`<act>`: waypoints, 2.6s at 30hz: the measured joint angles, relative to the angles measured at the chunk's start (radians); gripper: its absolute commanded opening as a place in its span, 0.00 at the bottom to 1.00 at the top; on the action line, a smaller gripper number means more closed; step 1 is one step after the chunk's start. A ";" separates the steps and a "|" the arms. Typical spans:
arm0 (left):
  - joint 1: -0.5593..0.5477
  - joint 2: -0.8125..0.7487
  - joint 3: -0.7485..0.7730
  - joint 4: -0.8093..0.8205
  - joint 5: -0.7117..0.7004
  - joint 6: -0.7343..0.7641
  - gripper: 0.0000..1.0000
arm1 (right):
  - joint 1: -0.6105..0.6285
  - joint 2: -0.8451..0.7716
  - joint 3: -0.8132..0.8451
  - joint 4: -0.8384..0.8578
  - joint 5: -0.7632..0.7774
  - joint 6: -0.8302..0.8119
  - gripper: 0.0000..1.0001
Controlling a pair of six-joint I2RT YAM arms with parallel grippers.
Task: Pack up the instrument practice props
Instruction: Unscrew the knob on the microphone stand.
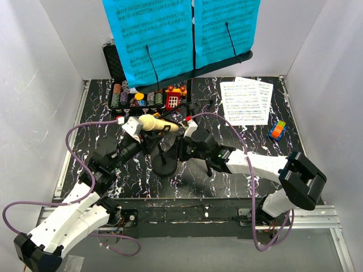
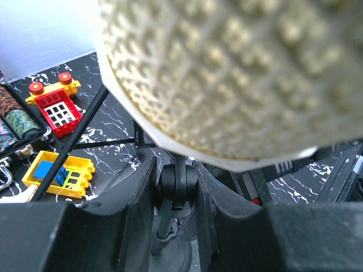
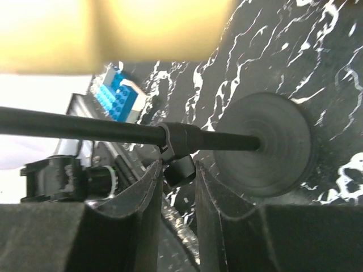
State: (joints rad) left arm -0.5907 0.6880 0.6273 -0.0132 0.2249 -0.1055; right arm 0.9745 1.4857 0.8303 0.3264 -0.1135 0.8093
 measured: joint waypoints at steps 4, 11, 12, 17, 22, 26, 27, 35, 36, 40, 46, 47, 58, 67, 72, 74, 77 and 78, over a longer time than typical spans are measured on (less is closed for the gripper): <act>0.000 0.015 0.000 0.014 0.000 -0.004 0.00 | 0.063 -0.026 -0.002 -0.011 0.143 -0.154 0.01; 0.000 0.050 0.001 0.021 0.005 -0.010 0.00 | 0.193 -0.042 -0.031 0.047 0.412 -0.458 0.01; 0.000 0.050 0.001 0.021 0.008 -0.011 0.00 | 0.211 -0.041 -0.040 0.065 0.448 -0.512 0.01; 0.000 0.058 0.002 0.029 0.027 -0.011 0.00 | 0.277 -0.033 -0.084 0.169 0.573 -0.777 0.01; 0.000 0.070 0.002 0.042 0.031 -0.018 0.00 | 0.340 0.009 -0.132 0.326 0.673 -1.085 0.01; 0.000 0.084 0.002 0.055 0.028 -0.029 0.00 | 0.376 0.063 -0.165 0.468 0.734 -1.315 0.01; 0.000 0.088 0.002 0.060 0.026 -0.032 0.00 | 0.383 0.077 -0.174 0.507 0.745 -1.369 0.01; -0.002 0.095 0.002 0.071 0.016 -0.048 0.00 | 0.423 0.200 -0.224 0.796 0.811 -1.714 0.01; -0.002 0.095 0.002 0.071 0.015 -0.049 0.00 | 0.428 0.206 -0.224 0.808 0.821 -1.733 0.08; -0.006 0.093 0.001 0.071 0.010 -0.053 0.00 | 0.435 0.187 -0.208 0.743 0.856 -1.702 0.65; -0.007 0.080 -0.005 0.068 -0.002 -0.054 0.00 | 0.418 -0.026 -0.139 0.389 0.869 -1.451 0.86; -0.007 0.080 -0.005 0.068 -0.002 -0.054 0.00 | 0.416 -0.053 -0.119 0.332 0.866 -1.402 0.87; -0.013 0.088 -0.005 0.075 -0.010 -0.056 0.00 | 0.169 -0.303 -0.007 -0.235 0.496 -0.651 0.83; -0.016 0.044 -0.032 0.082 -0.033 -0.069 0.00 | -0.007 -0.227 -0.011 -0.271 0.063 -0.173 0.79; -0.022 0.011 -0.045 0.073 -0.044 -0.074 0.00 | -0.037 -0.133 -0.011 -0.217 -0.096 -0.011 0.78; -0.025 0.003 -0.046 0.066 -0.050 -0.077 0.00 | -0.058 -0.113 -0.011 -0.187 -0.140 0.048 0.76; -0.030 -0.004 -0.047 0.059 -0.051 -0.082 0.00 | -0.090 -0.090 -0.011 -0.151 -0.181 0.132 0.71; -0.031 -0.005 -0.047 0.058 -0.053 -0.083 0.00 | -0.099 -0.084 -0.011 -0.143 -0.190 0.157 0.70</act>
State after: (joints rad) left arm -0.6212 0.6827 0.5800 0.0444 0.1722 -0.1883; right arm 0.8757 1.4017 0.8192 0.1829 -0.3031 0.9665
